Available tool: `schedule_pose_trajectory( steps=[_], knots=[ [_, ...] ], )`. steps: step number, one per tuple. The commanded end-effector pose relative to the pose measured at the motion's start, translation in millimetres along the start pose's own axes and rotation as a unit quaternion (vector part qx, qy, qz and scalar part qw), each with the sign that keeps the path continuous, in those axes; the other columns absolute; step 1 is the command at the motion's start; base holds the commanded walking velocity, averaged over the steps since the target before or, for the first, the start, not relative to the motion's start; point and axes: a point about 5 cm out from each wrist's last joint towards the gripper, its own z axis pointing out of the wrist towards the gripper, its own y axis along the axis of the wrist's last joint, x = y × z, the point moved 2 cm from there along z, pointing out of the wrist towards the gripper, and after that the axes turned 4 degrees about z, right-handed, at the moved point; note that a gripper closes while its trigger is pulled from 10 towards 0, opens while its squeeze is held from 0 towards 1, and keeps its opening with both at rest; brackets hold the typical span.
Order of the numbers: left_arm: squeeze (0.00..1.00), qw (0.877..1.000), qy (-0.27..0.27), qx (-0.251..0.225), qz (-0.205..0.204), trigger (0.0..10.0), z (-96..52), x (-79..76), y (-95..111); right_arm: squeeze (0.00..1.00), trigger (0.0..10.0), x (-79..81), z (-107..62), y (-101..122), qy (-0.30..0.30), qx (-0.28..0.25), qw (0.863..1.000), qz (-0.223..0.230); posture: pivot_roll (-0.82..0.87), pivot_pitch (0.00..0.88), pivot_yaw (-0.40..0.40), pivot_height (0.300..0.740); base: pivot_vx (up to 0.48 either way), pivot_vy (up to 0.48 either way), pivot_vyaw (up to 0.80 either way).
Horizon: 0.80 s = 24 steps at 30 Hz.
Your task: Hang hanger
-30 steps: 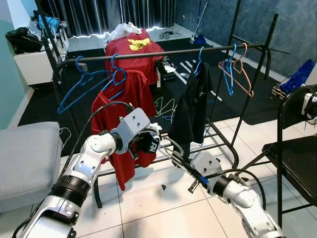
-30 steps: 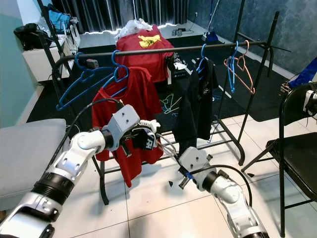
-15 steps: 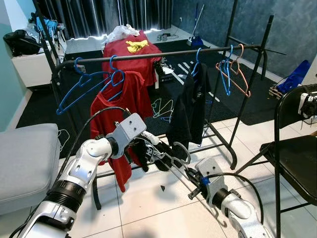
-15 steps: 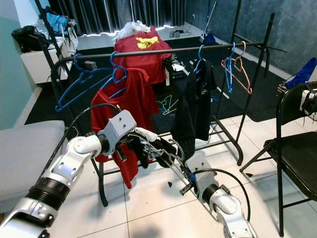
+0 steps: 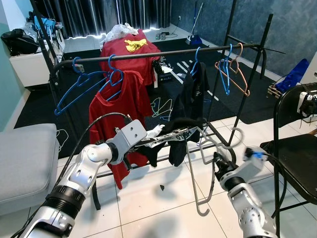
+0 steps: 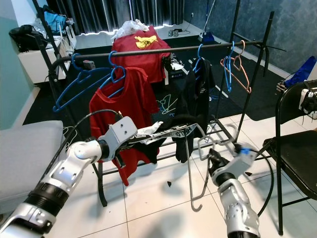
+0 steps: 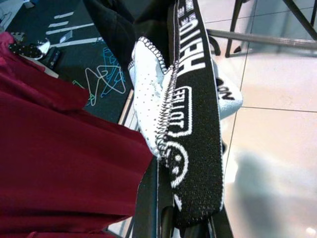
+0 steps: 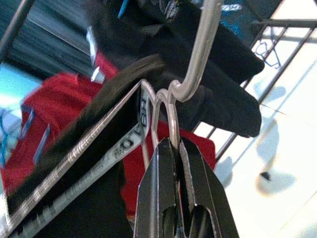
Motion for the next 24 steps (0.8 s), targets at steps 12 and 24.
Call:
schedule_pose_trajectory(
  steps=[12,24],
  knots=[
    [0.0,0.999,-0.018,0.04,0.018,10.0,-7.2,-22.8,-25,0.0,10.0,45.5,7.7,28,0.076,-0.014,0.963,0.259,-0.07,0.0,0.016,0.74,0.0,0.0,0.0],
    [0.0,0.998,0.017,0.042,0.031,10.0,-5.9,-23.1,-30,0.0,10.0,79.8,14.6,56,0.133,-0.027,0.915,0.381,-0.08,0.0,0.011,0.74,0.0,0.0,0.0]
  ],
)
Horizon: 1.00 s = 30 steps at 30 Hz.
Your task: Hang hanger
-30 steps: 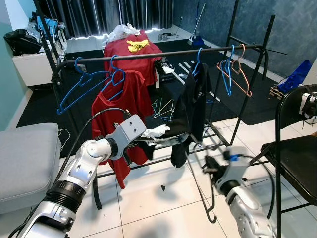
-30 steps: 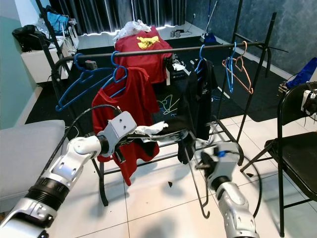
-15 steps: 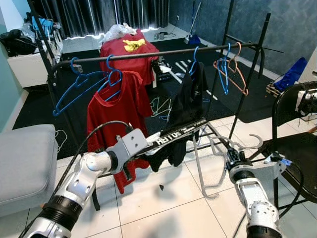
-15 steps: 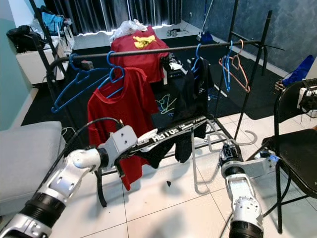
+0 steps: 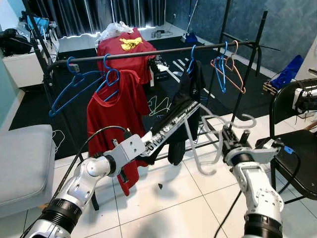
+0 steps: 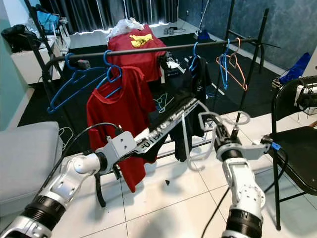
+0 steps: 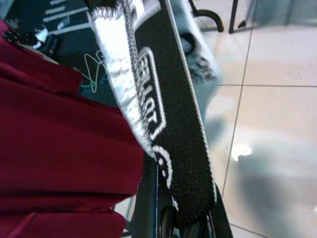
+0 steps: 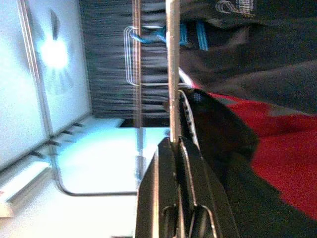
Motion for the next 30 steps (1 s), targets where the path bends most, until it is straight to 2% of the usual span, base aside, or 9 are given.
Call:
schedule_pose_trajectory(
  steps=[1,4,5,11,13,15,23,25,30],
  knots=[
    [0.0,1.0,0.0,0.006,0.008,10.0,-1.8,-4.0,-4,0.0,10.0,10.3,1.6,9,0.018,-0.023,0.999,0.028,-0.08,0.0,0.011,0.74,0.0,0.0,0.0],
    [0.0,1.0,0.004,-0.001,0.009,10.0,-3.0,-4.4,-1,0.0,10.0,12.8,4.6,12,0.016,-0.033,0.999,0.037,-0.08,0.0,0.013,0.74,0.0,0.0,0.0],
    [0.0,1.0,0.004,-0.013,0.011,10.0,-4.5,-5.8,4,0.0,10.0,12.2,8.7,17,0.009,-0.05,0.997,0.056,-0.08,0.0,0.014,0.74,0.0,0.0,0.0],
    [0.0,0.998,0.003,-0.061,0.0,10.0,-8.0,-14.2,25,0.0,10.0,7.1,19.4,20,-0.015,-0.069,0.995,0.064,-0.07,0.0,0.011,0.74,0.0,0.0,0.0],
    [0.0,0.998,0.003,-0.061,0.0,10.0,-8.0,-14.2,25,0.0,10.0,7.1,19.4,20,-0.015,-0.069,0.995,0.064,-0.07,0.0,0.011,0.74,0.0,0.0,0.0],
    [0.0,0.995,0.001,-0.098,-0.01,10.0,-9.9,-18.6,41,0.0,10.0,4.5,26.2,19,-0.032,-0.076,0.995,0.051,-0.07,0.0,0.007,0.74,0.0,0.0,0.0],
    [0.0,0.992,-0.018,-0.123,-0.012,10.0,-10.6,-29.3,54,0.0,10.0,4.0,37.3,17,-0.055,-0.086,0.994,0.027,-0.06,0.0,0.002,0.74,0.0,0.0,0.0],
    [0.0,0.989,-0.03,-0.141,-0.016,10.0,-11.2,-34.8,66,0.0,10.0,3.2,44.4,13,-0.081,-0.099,0.992,-0.014,-0.06,0.0,-0.006,0.74,0.0,0.0,0.0],
    [0.0,0.988,-0.036,-0.152,-0.016,10.0,-13.0,-37.4,75,0.0,10.0,3.7,51.6,5,-0.096,-0.103,0.989,-0.044,-0.06,0.001,-0.006,0.74,0.0,0.0,0.0]
  ],
)
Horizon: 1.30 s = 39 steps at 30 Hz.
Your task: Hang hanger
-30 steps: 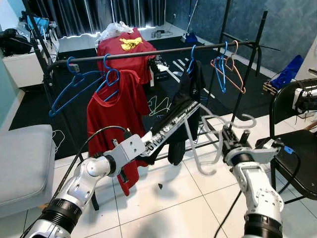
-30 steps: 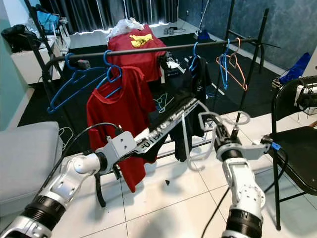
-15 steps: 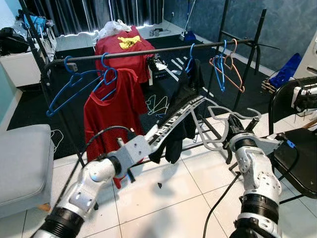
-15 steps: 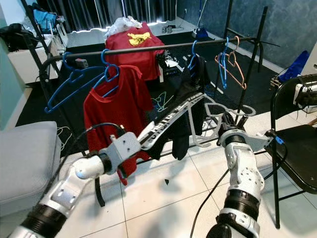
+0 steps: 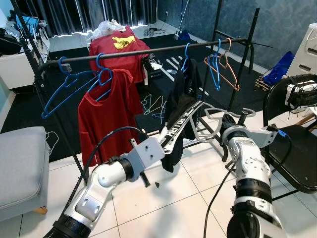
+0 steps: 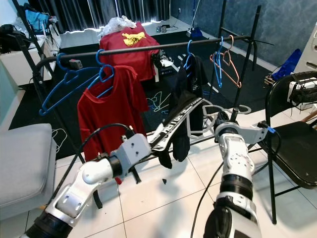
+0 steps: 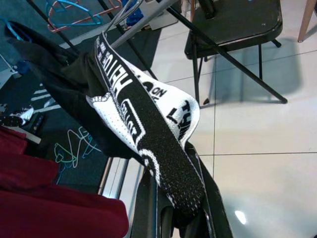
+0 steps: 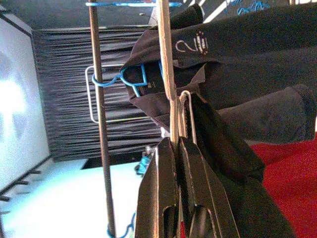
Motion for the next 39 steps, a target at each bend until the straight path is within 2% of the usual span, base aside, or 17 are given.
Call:
schedule_pose_trajectory(
  steps=[1,9,13,16,21,25,31,34,38,39],
  knots=[
    [0.0,1.0,-0.013,-0.001,-0.006,10.0,-1.1,-5.6,1,0.0,10.0,7.2,2.1,6,0.004,-0.028,0.999,-0.017,-0.06,0.002,-0.006,0.74,0.0,0.0,0.0],
    [0.0,1.0,-0.011,-0.005,-0.005,10.0,1.1,-5.0,7,0.0,10.0,14.3,6.9,-8,0.01,-0.018,0.998,-0.067,-0.06,0.003,-0.007,0.74,0.0,0.0,0.0],
    [0.0,1.0,-0.004,0.011,-0.005,10.0,3.6,-3.0,2,0.0,10.0,21.2,7.8,-18,0.027,-0.008,0.996,-0.086,-0.06,0.002,-0.01,0.74,0.0,0.0,0.0],
    [0.0,1.0,0.003,0.017,-0.007,10.0,3.3,4.0,1,0.0,10.0,18.6,6.9,-16,0.031,-0.008,0.994,-0.107,-0.06,0.002,-0.009,0.74,0.0,0.0,0.0],
    [0.0,1.0,0.004,0.021,-0.006,10.0,2.9,5.4,0,0.0,10.0,17.8,6.4,-16,0.034,-0.009,0.993,-0.112,-0.06,0.001,-0.009,0.74,0.0,0.0,0.0],
    [0.0,1.0,0.008,0.025,-0.005,10.0,3.0,8.9,-2,0.0,10.0,18.0,4.3,-19,0.048,-0.001,0.99,-0.136,-0.06,0.001,-0.01,0.74,0.0,0.0,0.0],
    [0.0,1.0,0.005,0.007,-0.003,10.0,3.2,12.1,8,0.0,10.0,11.8,4.9,-18,0.036,-0.008,0.985,-0.169,-0.06,0.005,-0.011,0.74,0.0,0.0,0.0],
    [0.0,1.0,-0.005,-0.003,-0.002,10.0,4.6,9.5,14,0.0,10.0,9.5,6.5,-17,0.024,-0.017,0.984,-0.173,-0.06,0.005,-0.01,0.74,0.0,0.0,0.0],
    [0.0,0.999,-0.028,-0.017,0.005,10.0,8.7,0.6,23,0.0,10.0,9.3,9.1,-20,0.011,-0.026,0.988,-0.153,-0.06,0.004,-0.01,0.74,0.0,0.0,0.0],
    [0.0,0.999,-0.034,-0.018,0.008,10.0,9.8,-2.3,24,0.0,10.0,12.0,9.8,-23,0.014,-0.026,0.99,-0.136,-0.06,0.003,-0.01,0.74,0.0,0.0,0.0]
  ],
)
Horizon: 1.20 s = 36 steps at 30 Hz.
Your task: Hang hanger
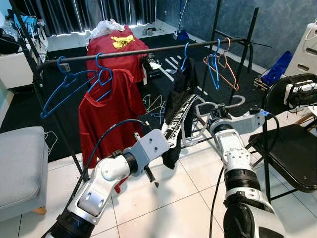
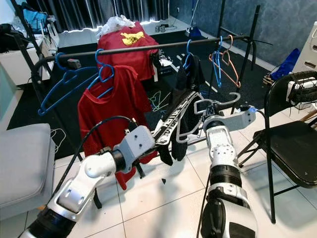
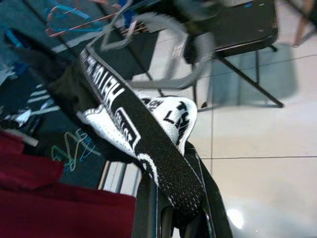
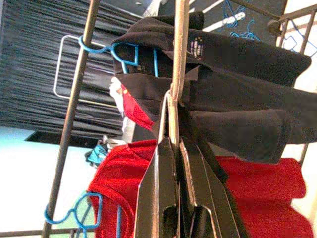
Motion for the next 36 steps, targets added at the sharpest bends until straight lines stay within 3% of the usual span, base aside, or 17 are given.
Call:
schedule_pose_trajectory(
  steps=[1,2,3,9,17,25,31,36],
  knots=[
    [0.0,1.0,-0.019,-0.01,0.008,10.0,1.9,-5.6,7,0.0,10.0,6.5,1.8,9,0.002,-0.029,0.999,0.02,-0.06,0.003,-0.01,0.74,0.0,0.0,0.0],
    [0.0,0.999,-0.028,-0.005,0.015,10.0,3.4,-10.3,4,0.0,10.0,15.7,2.8,4,0.017,-0.022,0.998,0.063,-0.06,0.002,-0.012,0.74,0.0,0.0,0.0],
    [0.0,0.999,-0.031,-0.002,0.018,10.0,3.7,-11.6,3,0.0,10.0,18.4,3.0,3,0.021,-0.019,0.997,0.075,-0.06,0.002,-0.012,0.74,0.0,0.0,0.0],
    [0.0,0.999,-0.028,0.014,0.025,10.0,1.8,-10.8,-5,0.0,10.0,27.3,1.5,-1,0.046,0.001,0.994,0.1,-0.06,0.006,-0.014,0.74,0.0,0.0,0.0],
    [0.0,0.999,-0.021,0.008,0.026,10.0,2.5,-6.2,-2,0.0,10.0,21.8,0.4,-1,0.047,0.001,0.997,0.058,-0.06,0.006,-0.007,0.74,0.0,0.0,0.0],
    [0.0,0.999,-0.021,-0.026,0.022,10.0,6.2,-1.8,17,0.0,10.0,16.1,2.7,-9,0.038,0.007,0.998,-0.043,-0.06,0.002,-0.008,0.74,0.0,0.0,0.0],
    [0.0,0.999,-0.03,-0.037,0.018,10.0,6.4,-5.7,23,0.0,10.0,15.8,5.4,-10,0.027,0.003,0.999,-0.04,-0.06,0.001,-0.008,0.74,0.0,0.0,0.0],
    [0.0,0.998,-0.05,-0.031,0.022,10.0,10.1,-16.0,21,0.0,10.0,26.6,9.4,-17,0.014,-0.004,0.999,-0.035,-0.06,0.0,-0.011,0.74,0.0,0.0,0.0]
  ],
)
